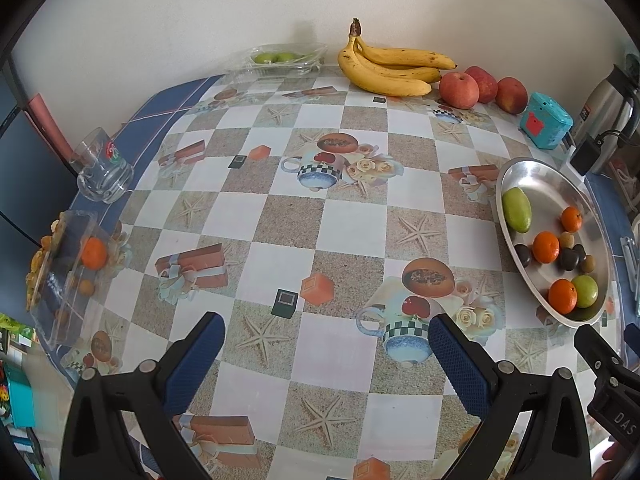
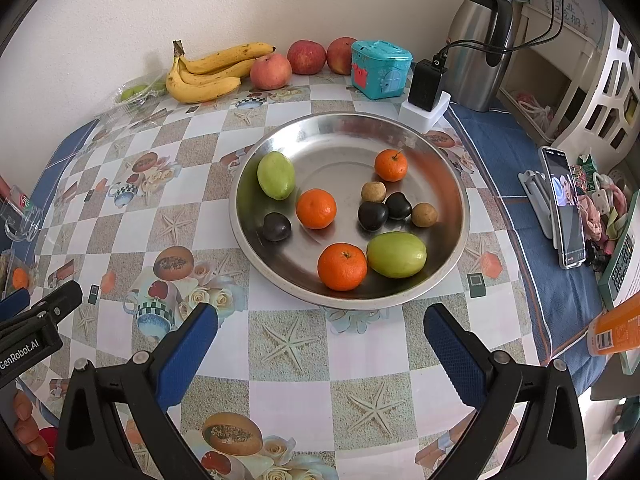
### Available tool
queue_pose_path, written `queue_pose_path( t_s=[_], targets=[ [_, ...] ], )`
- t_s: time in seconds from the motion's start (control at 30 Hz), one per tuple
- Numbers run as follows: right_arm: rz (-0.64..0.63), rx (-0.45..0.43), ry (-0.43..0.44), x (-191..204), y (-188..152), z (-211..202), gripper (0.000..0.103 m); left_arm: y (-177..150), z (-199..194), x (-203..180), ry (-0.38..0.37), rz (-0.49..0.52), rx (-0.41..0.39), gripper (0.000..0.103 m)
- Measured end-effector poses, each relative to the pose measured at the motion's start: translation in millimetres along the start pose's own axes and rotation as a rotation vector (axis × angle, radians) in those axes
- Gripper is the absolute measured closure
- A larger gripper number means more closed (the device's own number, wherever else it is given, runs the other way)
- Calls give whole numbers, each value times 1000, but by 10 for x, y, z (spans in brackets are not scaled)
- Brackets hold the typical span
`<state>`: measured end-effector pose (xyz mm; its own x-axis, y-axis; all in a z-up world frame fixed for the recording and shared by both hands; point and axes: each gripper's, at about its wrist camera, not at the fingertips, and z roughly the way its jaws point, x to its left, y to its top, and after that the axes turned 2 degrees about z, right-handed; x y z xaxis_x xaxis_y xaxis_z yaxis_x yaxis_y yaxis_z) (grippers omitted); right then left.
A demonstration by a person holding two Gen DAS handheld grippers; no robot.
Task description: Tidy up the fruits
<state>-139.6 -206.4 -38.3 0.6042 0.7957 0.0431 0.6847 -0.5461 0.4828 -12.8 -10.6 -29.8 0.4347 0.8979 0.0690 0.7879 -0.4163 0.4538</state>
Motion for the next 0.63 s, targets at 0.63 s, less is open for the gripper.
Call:
queue_pose_path(
  t_s=[0.63],
  targets=[
    [-1,5,-1,4,-12,10,0,-13,-16,7,2,-3,-7,0]
  ],
)
